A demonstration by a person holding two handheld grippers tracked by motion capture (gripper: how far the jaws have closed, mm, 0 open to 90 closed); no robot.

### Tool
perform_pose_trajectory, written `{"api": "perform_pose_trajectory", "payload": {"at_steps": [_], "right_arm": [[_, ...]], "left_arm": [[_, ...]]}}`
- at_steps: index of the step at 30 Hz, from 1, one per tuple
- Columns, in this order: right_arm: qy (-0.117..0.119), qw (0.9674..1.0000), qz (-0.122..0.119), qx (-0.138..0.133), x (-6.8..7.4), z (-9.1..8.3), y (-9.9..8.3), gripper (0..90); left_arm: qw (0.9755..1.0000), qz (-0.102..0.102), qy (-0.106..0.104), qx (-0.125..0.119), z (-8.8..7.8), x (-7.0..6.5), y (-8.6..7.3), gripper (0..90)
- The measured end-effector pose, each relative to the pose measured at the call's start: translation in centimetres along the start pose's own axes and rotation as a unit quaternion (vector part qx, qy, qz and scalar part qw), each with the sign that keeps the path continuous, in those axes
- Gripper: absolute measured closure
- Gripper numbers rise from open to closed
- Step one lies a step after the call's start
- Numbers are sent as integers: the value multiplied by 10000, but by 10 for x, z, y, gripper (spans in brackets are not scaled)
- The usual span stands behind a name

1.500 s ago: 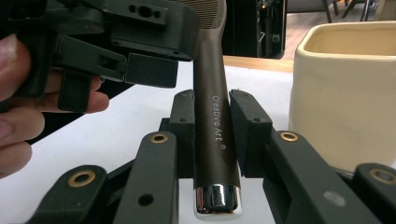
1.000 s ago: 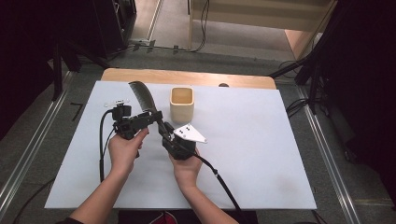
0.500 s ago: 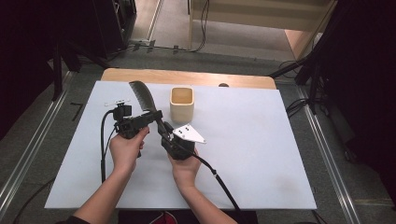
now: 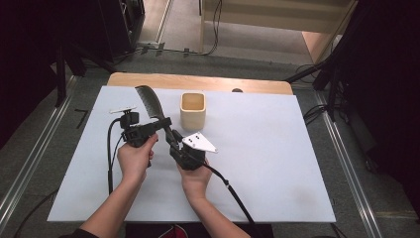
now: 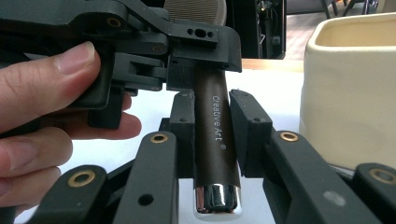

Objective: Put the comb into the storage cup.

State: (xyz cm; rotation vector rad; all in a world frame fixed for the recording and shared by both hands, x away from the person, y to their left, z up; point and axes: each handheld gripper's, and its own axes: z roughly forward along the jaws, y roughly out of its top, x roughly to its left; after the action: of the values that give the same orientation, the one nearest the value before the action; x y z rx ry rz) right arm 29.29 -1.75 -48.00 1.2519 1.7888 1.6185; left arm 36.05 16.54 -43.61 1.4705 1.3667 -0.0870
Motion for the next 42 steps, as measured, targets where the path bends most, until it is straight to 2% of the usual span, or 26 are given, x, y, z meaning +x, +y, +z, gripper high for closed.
{"api": "perform_pose_trajectory", "payload": {"at_steps": [10,13,16,18,20,22,24,25,26,29,32,33,34,36,42], "right_arm": [[18,10000,-40,53,-1,1,-1,700],[22,9999,-98,23,0,1,-1,697],[-16,9999,-161,-27,2,1,-1,693],[40,9998,-170,-3,3,2,-1,679],[46,9998,-209,25,3,2,-1,663],[130,9996,-264,-30,5,1,0,572],[132,9994,-333,-36,5,1,1,551],[66,9989,-463,0,7,0,1,509],[66,9989,-463,0,7,0,1,509],[33,9983,-578,42,6,-3,2,434],[38,9979,-647,76,5,-4,3,418],[26,9962,-866,30,3,-5,3,398],[26,9962,-866,30,3,-5,3,398],[31,9942,-1069,-72,1,-7,3,377],[95,9928,-1188,155,-6,-13,6,355]], "left_arm": [[9996,-248,-151,23,-2,3,0,695],[9988,-407,-262,-38,-3,4,0,704],[9985,-449,-307,-56,-4,4,1,711],[9983,-477,-335,-67,-4,4,1,723],[9983,-464,-339,-69,-5,4,1,727],[9983,-468,-333,-98,-6,4,1,728],[9985,-434,-298,-118,-7,5,2,728],[9986,-431,-270,-135,-8,6,3,729],[9986,-431,-270,-135,-8,6,3,729],[9990,-376,-197,-157,-10,7,5,729],[9990,-369,-148,-184,-11,8,6,729],[9994,-292,-81,-187,-12,8,7,729],[9994,-292,-81,-187,-12,8,7,729],[9995,-249,-42,-194,-13,8,8,729],[9997,7,171,-201,-14,6,9,729]]}}
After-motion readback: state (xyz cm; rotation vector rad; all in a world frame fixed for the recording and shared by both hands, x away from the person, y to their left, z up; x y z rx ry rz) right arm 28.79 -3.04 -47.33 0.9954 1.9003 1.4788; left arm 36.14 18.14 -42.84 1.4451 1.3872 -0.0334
